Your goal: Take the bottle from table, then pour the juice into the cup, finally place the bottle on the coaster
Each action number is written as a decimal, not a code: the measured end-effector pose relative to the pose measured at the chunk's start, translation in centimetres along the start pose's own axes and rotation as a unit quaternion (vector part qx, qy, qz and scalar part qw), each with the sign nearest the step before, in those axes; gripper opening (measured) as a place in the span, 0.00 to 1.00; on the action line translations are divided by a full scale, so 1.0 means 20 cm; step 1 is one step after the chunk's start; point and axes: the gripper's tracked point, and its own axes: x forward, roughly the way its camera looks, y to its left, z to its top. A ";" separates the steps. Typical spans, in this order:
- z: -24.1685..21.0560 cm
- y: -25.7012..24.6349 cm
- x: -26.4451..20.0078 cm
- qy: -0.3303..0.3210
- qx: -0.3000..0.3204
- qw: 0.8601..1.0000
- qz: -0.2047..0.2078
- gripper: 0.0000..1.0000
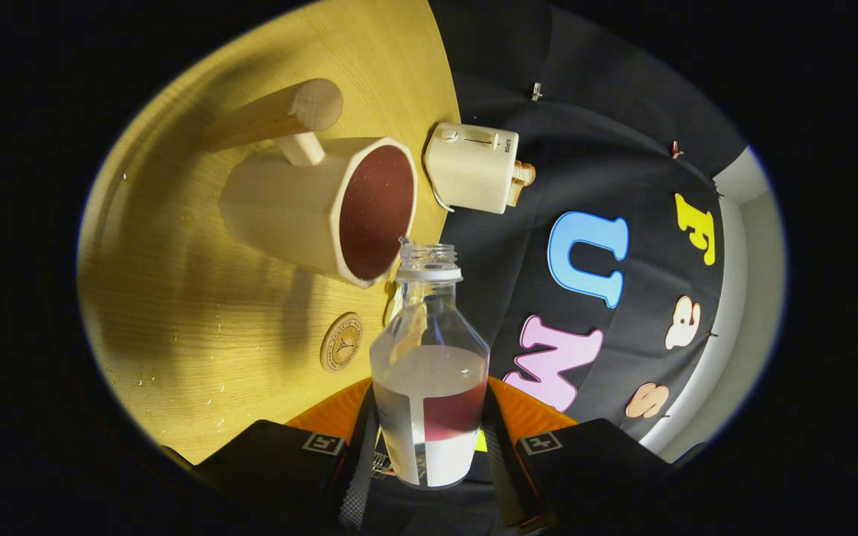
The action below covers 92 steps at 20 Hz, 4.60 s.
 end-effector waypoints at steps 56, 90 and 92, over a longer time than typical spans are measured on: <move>0.05 -0.17 0.02 -0.077 -0.189 0.976 -0.070 0.70; 0.13 -0.24 0.04 -0.166 -0.329 0.916 -0.156 0.70; 0.13 -0.24 0.04 -0.164 -0.327 0.918 -0.154 0.70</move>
